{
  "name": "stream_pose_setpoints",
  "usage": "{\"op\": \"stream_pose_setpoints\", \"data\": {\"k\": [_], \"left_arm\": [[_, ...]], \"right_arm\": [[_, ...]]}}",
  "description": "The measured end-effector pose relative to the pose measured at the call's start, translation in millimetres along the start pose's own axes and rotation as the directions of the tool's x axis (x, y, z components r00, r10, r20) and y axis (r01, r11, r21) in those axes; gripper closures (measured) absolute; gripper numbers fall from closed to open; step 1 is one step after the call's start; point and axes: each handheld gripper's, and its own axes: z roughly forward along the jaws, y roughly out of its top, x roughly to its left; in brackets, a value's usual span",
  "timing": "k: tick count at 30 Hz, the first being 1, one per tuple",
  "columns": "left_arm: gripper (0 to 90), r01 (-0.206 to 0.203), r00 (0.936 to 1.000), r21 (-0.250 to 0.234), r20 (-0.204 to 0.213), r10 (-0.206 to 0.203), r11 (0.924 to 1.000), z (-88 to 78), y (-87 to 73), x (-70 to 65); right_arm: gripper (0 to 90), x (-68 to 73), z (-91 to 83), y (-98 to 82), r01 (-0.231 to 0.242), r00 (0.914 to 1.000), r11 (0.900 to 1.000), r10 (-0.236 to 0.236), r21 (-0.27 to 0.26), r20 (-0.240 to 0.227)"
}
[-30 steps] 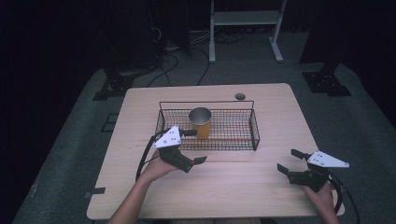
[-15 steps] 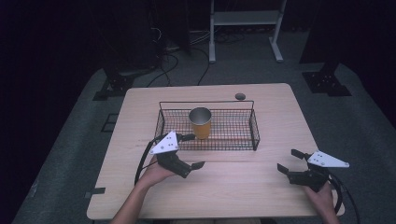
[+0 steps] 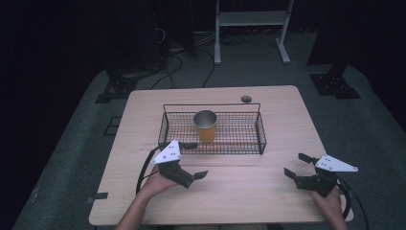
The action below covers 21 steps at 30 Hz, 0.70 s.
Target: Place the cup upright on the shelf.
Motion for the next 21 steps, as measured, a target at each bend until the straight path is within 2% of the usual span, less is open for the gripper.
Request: {"op": "stream_pose_setpoints", "data": {"k": [1, 7, 8, 10, 14, 16, 21], "left_arm": [[0.8, 0.002, 1.0000, -0.015, -0.001, -0.002, 0.9999, -1.0, -0.4, -0.8], [0.8, 0.006, 0.9999, -0.021, -0.014, -0.006, 0.9998, -3.6, -7.1, -7.0], [0.8, 0.016, 0.9998, -0.018, -0.011, -0.017, 0.9997, -4.1, -8.5, -7.5], [0.8, 0.017, 0.9996, -0.025, -0.022, -0.018, 0.9995, -4.9, -12.0, -9.7], [0.8, 0.015, 0.9991, -0.011, -0.040, -0.015, 0.9998, -6.8, -17.0, -14.9], [0.8, 0.009, 0.9987, -0.023, -0.051, -0.010, 0.9997, -7.9, -19.1, -17.8], [0.8, 0.027, 0.9975, -0.031, -0.064, -0.029, 0.9991, -11.3, -25.7, -23.6]], "right_arm": [[13.1, 0.0, 0.0, 0.0, -0.001, 1.0000, 1.000, 0.001, 0.000, 0.000], [13.1, 0.0, 0.0, 0.0, -0.001, 1.0000, 1.000, 0.001, -0.001, 0.000], [13.2, 0.0, 0.0, 0.0, 0.000, 1.0000, 1.000, 0.000, 0.000, 0.000], [13.1, 0.1, 0.1, 0.0, 0.002, 1.0000, 1.000, -0.002, 0.000, 0.000], [13.1, -0.1, -0.2, 0.0, -0.001, 1.0000, 1.000, 0.001, -0.003, -0.001], [13.1, -0.2, -0.3, -0.1, -0.001, 1.0000, 1.000, 0.001, -0.004, -0.002], [13.1, 0.1, -0.2, -0.1, 0.004, 1.0000, 1.000, -0.004, -0.003, -0.002]]}}
